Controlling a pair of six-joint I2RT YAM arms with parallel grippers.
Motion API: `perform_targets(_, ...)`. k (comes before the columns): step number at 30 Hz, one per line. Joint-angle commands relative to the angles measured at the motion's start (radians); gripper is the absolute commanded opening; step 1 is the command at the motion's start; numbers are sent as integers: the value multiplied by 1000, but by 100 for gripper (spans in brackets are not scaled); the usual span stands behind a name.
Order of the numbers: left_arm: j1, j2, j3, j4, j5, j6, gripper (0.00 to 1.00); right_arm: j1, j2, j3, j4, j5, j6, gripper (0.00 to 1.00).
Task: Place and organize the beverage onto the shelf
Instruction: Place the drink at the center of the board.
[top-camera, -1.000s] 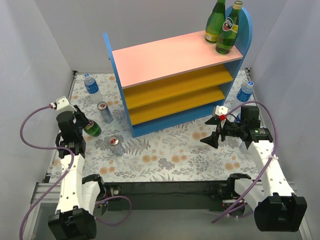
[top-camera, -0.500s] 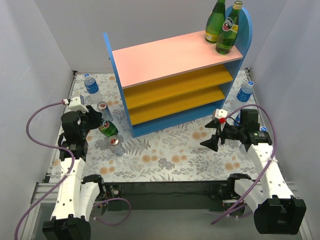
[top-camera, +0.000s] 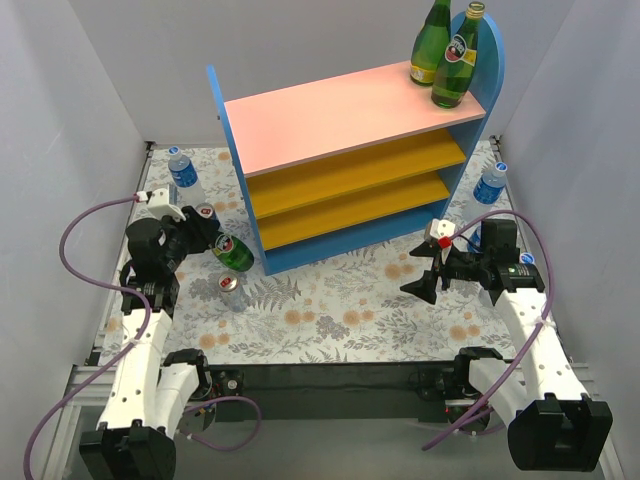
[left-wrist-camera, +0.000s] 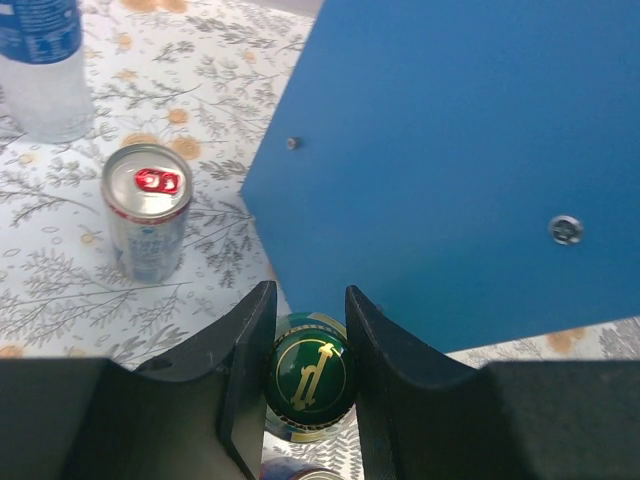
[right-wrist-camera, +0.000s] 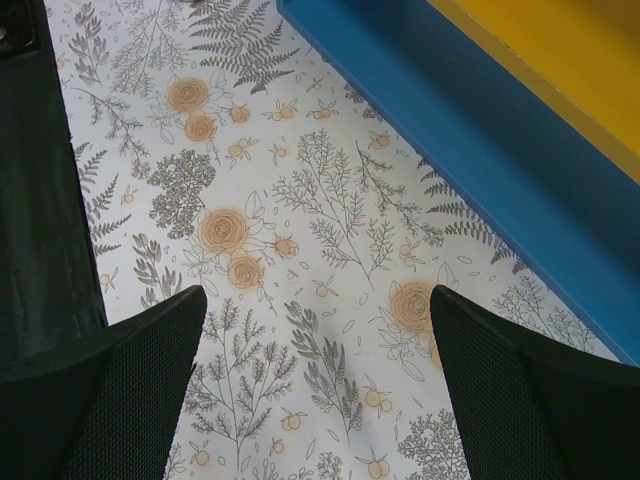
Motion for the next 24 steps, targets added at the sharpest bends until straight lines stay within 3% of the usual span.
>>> perform_targets(1, -18, -36, 54, 143, 87, -26, 0, -3, -15, -17, 7, -31, -6, 98)
perform_targets(24, -95, -70, 70, 114, 262, -21, 0, -3, -15, -22, 10, -32, -3, 98)
